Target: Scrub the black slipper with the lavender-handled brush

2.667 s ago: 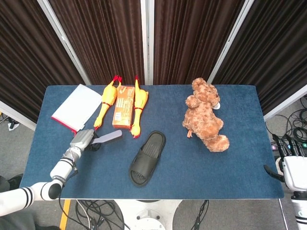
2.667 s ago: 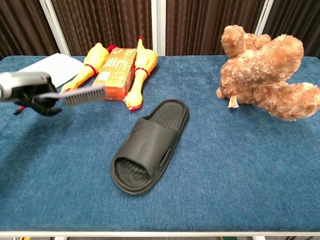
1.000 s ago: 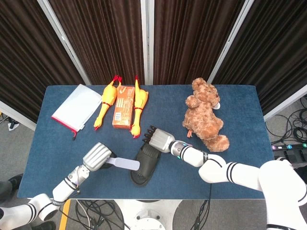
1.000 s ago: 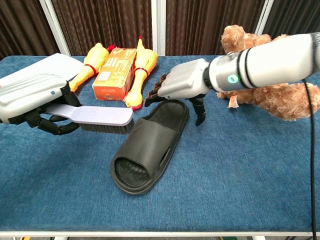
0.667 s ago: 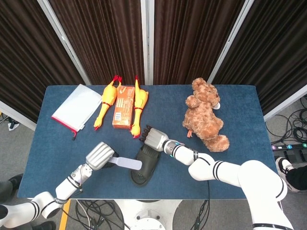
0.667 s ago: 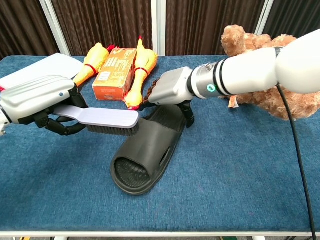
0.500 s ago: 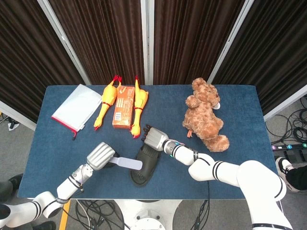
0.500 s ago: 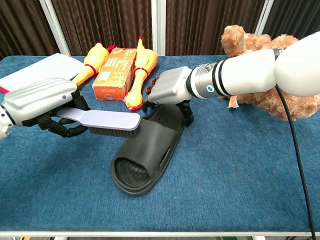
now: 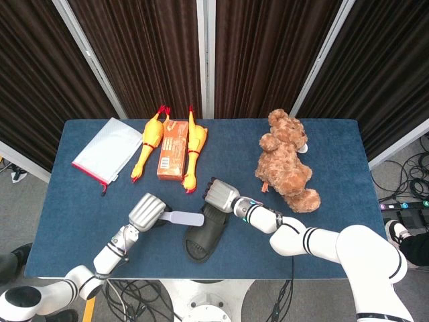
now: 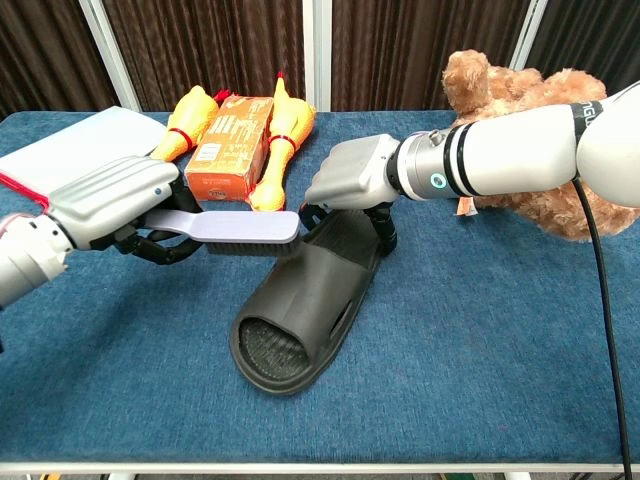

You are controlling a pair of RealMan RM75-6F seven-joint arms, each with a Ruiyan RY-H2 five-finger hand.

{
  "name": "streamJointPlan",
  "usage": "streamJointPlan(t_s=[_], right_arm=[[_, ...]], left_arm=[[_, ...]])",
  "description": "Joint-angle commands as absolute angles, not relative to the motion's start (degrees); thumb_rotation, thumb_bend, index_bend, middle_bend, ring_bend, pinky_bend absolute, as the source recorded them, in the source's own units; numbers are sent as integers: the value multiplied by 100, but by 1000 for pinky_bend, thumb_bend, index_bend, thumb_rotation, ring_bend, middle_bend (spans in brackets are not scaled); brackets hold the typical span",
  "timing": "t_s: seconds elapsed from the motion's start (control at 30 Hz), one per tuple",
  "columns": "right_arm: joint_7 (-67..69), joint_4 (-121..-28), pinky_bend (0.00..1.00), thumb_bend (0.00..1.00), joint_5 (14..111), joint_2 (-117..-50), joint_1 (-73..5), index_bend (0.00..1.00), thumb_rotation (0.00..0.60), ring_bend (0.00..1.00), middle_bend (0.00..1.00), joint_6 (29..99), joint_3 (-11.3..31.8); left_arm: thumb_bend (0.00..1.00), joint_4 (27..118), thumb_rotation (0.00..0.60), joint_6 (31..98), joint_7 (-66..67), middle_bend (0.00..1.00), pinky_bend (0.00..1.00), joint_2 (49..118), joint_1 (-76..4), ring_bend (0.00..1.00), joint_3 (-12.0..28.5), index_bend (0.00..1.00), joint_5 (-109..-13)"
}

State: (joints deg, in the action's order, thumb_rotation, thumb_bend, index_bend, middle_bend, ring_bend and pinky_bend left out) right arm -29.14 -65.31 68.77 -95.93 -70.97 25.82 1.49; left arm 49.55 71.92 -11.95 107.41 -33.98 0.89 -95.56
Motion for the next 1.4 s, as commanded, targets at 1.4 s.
streamJointPlan(t_s=[1.4], right_arm=[[-2824, -6639, 226, 89, 6730, -9537, -7129, 529, 600, 196, 405, 2765, 129]], left_arm=[[486, 5117, 600, 7022, -1206, 1000, 1000, 10723, -3593, 1000, -679, 1000, -9911]])
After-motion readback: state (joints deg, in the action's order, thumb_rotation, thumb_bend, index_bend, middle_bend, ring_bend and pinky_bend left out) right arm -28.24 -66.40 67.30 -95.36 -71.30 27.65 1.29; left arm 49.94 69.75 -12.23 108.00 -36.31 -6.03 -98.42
